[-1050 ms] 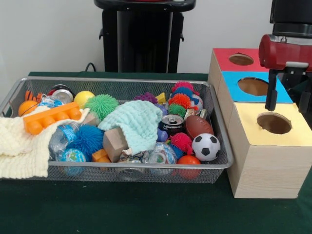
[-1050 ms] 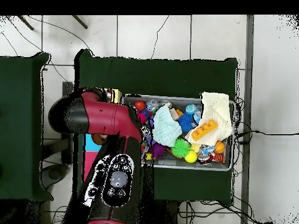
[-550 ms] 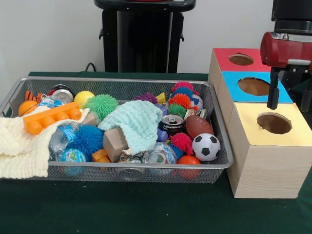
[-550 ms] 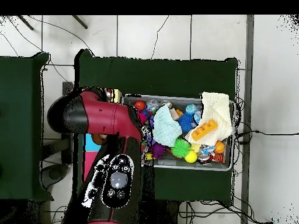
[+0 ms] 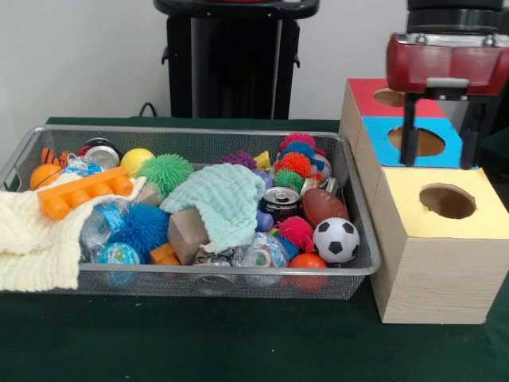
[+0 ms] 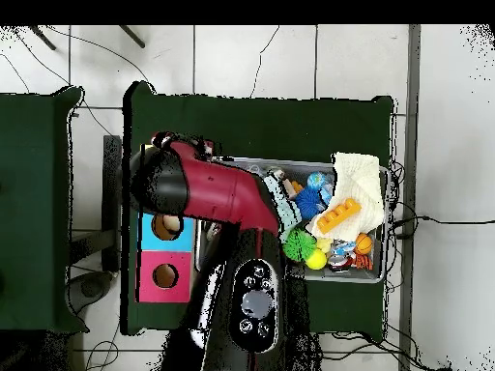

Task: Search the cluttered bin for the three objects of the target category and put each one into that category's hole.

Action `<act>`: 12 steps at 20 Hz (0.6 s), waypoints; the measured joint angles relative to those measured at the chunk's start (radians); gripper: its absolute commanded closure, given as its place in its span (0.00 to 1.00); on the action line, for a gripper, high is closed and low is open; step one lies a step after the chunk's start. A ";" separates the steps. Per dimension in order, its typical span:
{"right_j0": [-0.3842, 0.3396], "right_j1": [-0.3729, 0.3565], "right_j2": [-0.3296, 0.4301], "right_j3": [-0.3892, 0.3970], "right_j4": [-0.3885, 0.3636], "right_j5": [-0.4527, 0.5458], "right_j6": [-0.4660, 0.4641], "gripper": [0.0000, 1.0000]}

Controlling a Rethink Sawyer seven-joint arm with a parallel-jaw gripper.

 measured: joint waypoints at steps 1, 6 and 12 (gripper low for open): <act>-0.013 -0.006 0.006 0.007 -0.004 0.000 0.000 0.00; -0.114 -0.049 0.046 0.063 -0.049 0.000 0.000 0.00; -0.188 -0.086 0.078 0.109 -0.121 0.000 0.000 0.00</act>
